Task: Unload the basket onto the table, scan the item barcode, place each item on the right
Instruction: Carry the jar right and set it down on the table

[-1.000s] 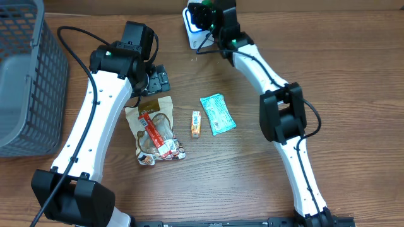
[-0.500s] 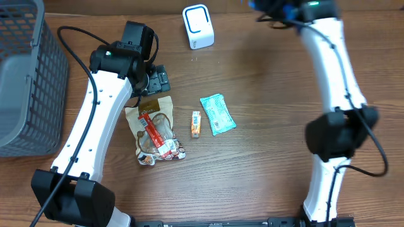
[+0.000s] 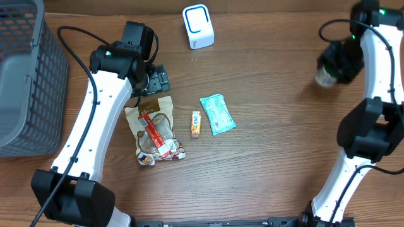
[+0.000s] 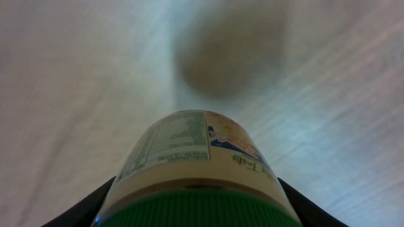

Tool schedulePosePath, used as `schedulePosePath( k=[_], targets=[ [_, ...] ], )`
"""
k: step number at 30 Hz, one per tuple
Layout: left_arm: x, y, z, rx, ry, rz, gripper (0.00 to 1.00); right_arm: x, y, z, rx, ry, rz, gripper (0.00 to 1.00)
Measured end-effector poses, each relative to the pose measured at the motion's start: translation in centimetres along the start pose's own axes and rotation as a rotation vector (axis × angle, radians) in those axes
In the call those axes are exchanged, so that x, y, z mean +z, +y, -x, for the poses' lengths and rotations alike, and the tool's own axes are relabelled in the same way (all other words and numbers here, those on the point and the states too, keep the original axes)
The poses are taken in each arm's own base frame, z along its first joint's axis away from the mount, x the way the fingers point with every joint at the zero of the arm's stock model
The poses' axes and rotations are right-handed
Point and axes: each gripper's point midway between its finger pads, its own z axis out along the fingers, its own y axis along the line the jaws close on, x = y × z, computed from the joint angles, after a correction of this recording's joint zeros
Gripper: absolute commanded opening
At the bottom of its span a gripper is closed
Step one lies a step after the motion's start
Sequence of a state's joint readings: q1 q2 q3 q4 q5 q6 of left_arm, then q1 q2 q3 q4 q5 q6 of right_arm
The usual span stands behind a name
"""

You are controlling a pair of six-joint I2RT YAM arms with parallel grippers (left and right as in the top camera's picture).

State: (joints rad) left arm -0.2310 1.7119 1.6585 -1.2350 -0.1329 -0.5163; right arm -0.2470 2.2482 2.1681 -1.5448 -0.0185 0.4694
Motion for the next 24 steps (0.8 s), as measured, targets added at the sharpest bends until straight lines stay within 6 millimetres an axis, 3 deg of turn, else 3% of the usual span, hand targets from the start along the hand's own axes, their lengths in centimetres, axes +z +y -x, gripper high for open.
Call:
schedulePosePath(
  k=[5, 6, 7, 8, 9, 11, 13, 20, 24],
  targets=[
    [0.0, 0.0, 0.0, 0.0, 0.0, 0.0, 1.0, 4.6, -2.8, -1.9, 0.035, 0.116, -0.072, 0.15],
    [0.0, 0.0, 0.0, 0.0, 0.001, 0.0, 1.0, 5.3, -3.0, -2.2, 0.035, 0.127, -0.079, 0.23],
    [0.0, 0.0, 0.0, 0.0, 0.001, 0.0, 1.0, 6.2, -3.3, -2.5, 0.035, 0.141, -0.086, 0.54],
    [0.0, 0.0, 0.0, 0.0, 0.0, 0.0, 1.0, 6.9, -3.5, -2.9, 0.034, 0.151, -0.092, 0.72],
    [0.0, 0.0, 0.0, 0.0, 0.0, 0.0, 1.0, 7.5, -3.6, -3.1, 0.034, 0.161, -0.097, 0.8],
    [0.0, 0.0, 0.0, 0.0, 0.0, 0.0, 1.0, 8.4, -3.9, -3.7, 0.028, 0.177, -0.106, 0.88],
    [0.0, 0.0, 0.0, 0.0, 0.0, 0.0, 1.0, 8.8, -4.2, -4.1, 0.031, 0.191, -0.114, 0.92],
    [0.0, 0.0, 0.0, 0.0, 0.0, 0.0, 1.0, 8.5, -4.4, -4.6, 0.027, 0.212, -0.126, 0.92],
    [0.0, 0.0, 0.0, 0.0, 0.0, 0.0, 1.0, 5.4, -4.0, -4.2, -0.008, 0.213, -0.12, 0.92]
  ],
)
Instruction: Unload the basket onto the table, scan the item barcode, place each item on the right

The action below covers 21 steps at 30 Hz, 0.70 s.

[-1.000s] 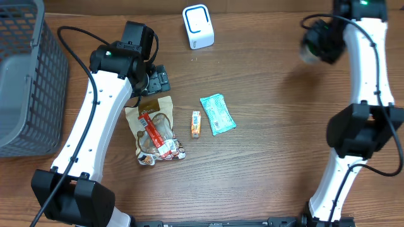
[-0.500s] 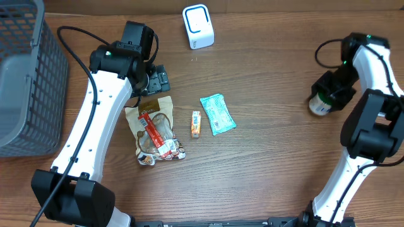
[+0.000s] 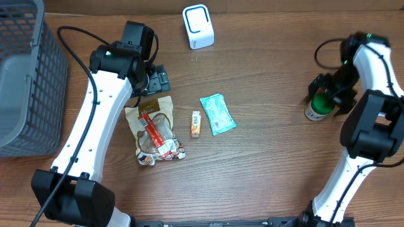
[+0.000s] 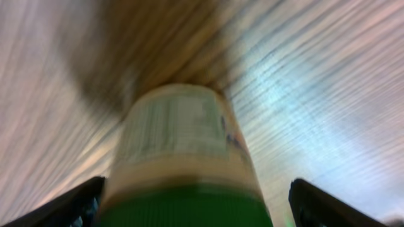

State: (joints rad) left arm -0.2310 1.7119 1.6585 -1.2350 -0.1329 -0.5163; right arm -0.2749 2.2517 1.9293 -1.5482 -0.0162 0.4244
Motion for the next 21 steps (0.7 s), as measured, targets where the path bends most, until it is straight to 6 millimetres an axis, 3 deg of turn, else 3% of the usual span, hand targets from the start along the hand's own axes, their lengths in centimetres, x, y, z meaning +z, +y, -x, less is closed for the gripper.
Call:
schedulePosePath(
  k=[7, 9, 15, 21],
  targets=[
    [0.0, 0.0, 0.0, 0.0, 0.0, 0.0, 1.0, -11.1, 3.0, 1.6, -0.114, -0.228, 0.19, 0.93],
    [0.0, 0.0, 0.0, 0.0, 0.0, 0.0, 1.0, -12.7, 4.1, 1.2, -0.156, -0.254, 0.249, 0.93],
    [0.0, 0.0, 0.0, 0.0, 0.001, 0.0, 1.0, -13.0, 8.6, -2.1, -0.307, -0.229, 0.308, 0.92],
    [0.0, 0.0, 0.0, 0.0, 0.0, 0.0, 1.0, -10.5, 14.5, -7.9, -0.506, -0.165, 0.281, 0.91]
  ],
)
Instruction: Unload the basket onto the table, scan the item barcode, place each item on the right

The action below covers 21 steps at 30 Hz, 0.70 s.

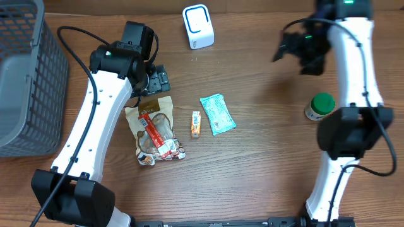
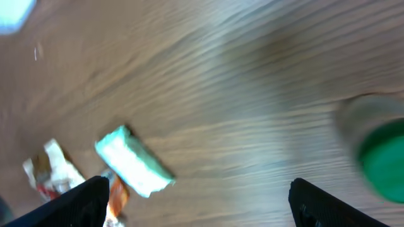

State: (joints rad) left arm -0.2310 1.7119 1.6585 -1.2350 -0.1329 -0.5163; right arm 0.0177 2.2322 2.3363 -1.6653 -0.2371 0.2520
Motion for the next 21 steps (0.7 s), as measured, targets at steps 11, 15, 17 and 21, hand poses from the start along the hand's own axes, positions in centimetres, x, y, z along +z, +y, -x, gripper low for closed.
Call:
schedulePosePath(
  k=[11, 15, 17, 21],
  targets=[
    [0.0, 0.0, 0.0, 0.0, 0.0, 0.0, 1.0, 9.8, 10.2, -6.6, -0.332, 0.087, -0.034, 0.91],
    [0.0, 0.0, 0.0, 0.0, 0.001, 0.0, 1.0, 13.3, 11.5, -8.8, -0.425, 0.08, -0.092, 0.92],
    [0.0, 0.0, 0.0, 0.0, 0.0, 0.0, 1.0, 14.9, 11.7, -9.7, -0.468, 0.07, -0.133, 0.92],
    [0.0, 0.0, 0.0, 0.0, 0.0, 0.0, 1.0, 17.2, 10.8, -10.3, -0.504, 0.05, -0.199, 0.97]
  ],
)
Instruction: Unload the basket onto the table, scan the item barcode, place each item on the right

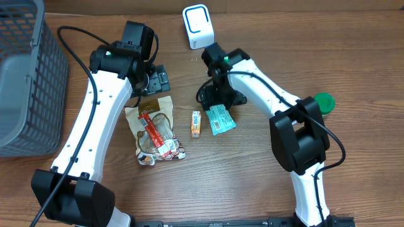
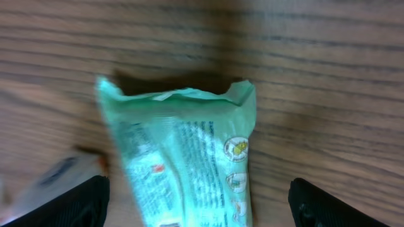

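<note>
A teal packet (image 1: 218,117) lies flat at the table's middle, and in the wrist view the packet (image 2: 183,157) fills the centre, printed side up. My right gripper (image 1: 216,103) hovers over its far end, open, a black finger (image 2: 76,202) on each side and nothing between them (image 2: 202,214). The white barcode scanner (image 1: 198,26) stands at the back edge. A green-capped bottle (image 1: 322,102) stands at the right, partly behind my right arm. My left gripper (image 1: 158,79) hangs by the top of a brown snack bag (image 1: 154,129); its jaws are too small to read.
A small orange bar (image 1: 196,124) lies just left of the teal packet. A red stick pack lies across the brown bag. A grey mesh basket (image 1: 25,75) fills the left edge.
My right gripper was up at the back right, away from the bottle. It is now low over the teal packet, still open. The left arm and the items have not moved.
My right gripper held the green-capped bottle above the table at the right. Then the bottle stood on the table with the jaws open around it. Then the gripper was away at the back right, and now it is open over the teal packet.
</note>
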Tool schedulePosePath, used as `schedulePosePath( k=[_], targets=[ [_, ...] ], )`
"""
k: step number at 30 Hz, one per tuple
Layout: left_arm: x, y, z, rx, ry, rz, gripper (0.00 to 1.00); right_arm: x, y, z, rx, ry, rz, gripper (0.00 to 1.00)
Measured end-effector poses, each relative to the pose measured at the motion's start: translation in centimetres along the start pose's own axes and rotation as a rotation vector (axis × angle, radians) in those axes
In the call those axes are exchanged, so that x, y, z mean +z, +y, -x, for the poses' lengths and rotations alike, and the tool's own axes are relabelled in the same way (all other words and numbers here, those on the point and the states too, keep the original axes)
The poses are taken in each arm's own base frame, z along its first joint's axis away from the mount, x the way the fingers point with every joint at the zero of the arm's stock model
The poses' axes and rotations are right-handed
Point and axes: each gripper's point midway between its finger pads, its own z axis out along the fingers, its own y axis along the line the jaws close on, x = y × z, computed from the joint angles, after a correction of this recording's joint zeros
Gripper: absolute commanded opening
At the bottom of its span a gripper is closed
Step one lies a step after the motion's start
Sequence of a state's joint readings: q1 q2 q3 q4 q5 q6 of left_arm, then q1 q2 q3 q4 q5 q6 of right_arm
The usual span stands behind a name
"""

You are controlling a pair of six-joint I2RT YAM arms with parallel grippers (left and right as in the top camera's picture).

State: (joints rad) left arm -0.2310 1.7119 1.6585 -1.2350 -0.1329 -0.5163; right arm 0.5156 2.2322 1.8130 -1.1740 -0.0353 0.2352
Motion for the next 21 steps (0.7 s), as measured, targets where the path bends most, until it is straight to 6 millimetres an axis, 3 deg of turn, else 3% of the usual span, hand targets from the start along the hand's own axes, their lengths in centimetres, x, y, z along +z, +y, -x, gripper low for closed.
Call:
schedulePosePath(
  k=[4, 8, 21],
  targets=[
    [0.0, 0.0, 0.0, 0.0, 0.0, 0.0, 1.0, 1.2, -1.3, -1.0, 0.018, 0.029, -0.053, 0.99],
    [0.0, 0.0, 0.0, 0.0, 0.0, 0.0, 1.0, 1.1, -2.7, -1.0, 0.087, 0.032, -0.09, 0.99],
    [0.0, 0.0, 0.0, 0.0, 0.001, 0.0, 1.0, 0.3, -10.5, -2.5, 0.314, 0.135, -0.145, 1.0]
  ],
)
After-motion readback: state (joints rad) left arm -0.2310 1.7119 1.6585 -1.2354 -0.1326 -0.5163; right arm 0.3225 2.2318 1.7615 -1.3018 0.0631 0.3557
